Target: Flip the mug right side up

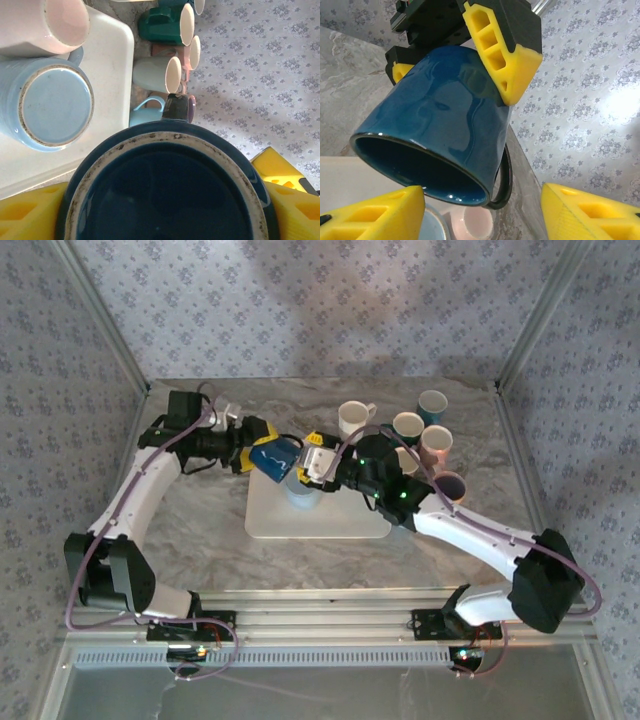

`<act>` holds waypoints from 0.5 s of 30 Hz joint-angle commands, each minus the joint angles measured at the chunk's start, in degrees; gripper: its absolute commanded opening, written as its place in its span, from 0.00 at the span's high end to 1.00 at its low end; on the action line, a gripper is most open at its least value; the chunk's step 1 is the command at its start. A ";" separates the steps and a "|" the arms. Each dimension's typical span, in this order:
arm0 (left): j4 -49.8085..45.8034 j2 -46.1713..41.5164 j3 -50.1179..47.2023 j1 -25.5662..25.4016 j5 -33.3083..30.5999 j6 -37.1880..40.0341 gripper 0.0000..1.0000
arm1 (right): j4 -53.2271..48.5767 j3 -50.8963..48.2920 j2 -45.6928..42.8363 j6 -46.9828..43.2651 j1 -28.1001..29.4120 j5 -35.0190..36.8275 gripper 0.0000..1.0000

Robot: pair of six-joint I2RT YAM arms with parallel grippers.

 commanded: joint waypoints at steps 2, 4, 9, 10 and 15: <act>-0.08 -0.19 3.45 -1.17 3.91 -0.72 0.75 | 3.90 0.63 1.41 0.02 -0.54 0.14 0.38; 0.15 -0.21 3.73 -1.47 4.18 -1.23 0.75 | 4.16 0.88 2.01 -0.24 -0.63 0.05 0.42; 1.15 -0.21 4.02 -2.25 4.88 -3.39 0.75 | 6.29 0.99 3.21 -0.33 -0.49 0.82 0.63; 1.82 -0.20 3.75 -2.43 5.18 -4.31 0.76 | 7.10 0.62 3.22 -0.29 -0.32 1.05 0.65; 3.16 -0.02 2.27 -3.02 5.48 -8.07 0.73 | 14.42 -1.99 3.29 -0.40 0.60 4.39 0.69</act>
